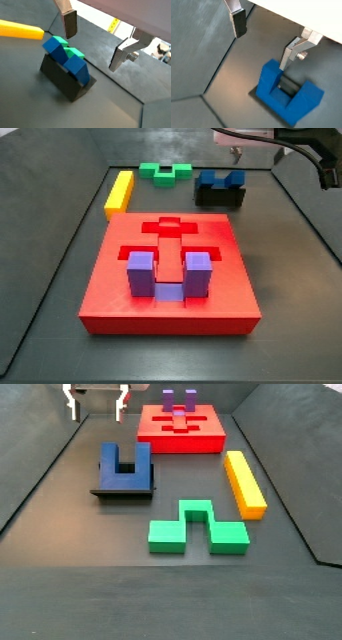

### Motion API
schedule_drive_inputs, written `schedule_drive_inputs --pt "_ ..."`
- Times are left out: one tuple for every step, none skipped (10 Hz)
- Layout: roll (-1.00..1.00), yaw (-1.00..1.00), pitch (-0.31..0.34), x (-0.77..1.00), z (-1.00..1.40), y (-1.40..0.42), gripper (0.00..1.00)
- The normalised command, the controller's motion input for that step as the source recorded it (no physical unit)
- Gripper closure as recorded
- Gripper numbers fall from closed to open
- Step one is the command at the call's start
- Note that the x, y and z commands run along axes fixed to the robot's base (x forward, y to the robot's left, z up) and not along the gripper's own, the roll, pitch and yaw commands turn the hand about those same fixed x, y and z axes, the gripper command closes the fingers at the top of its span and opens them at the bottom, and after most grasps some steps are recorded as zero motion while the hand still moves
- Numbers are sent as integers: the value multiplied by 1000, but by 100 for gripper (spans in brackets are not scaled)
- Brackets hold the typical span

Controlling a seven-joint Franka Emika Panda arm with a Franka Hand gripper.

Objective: Pick up the blue object. Move up. Place the blue object on the fixture. Regrasp the blue object. Move to above the board. Insert the blue object.
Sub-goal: Regrasp the blue object.

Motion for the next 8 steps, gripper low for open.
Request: schedule_drive_inputs --pt "937 463 89 306 -86 71 0" --pt "863 560 11 234 -203 0 0" --pt "600 557 0 189 -194 0 0" --pt "491 511 0 211 -197 0 0" --pt "214 411 20 286 -131 0 0" --pt "17 369 0 277 -163 0 0" --pt "0 294 0 274 -203 0 0" --pt "0 251 0 246 -266 0 0"
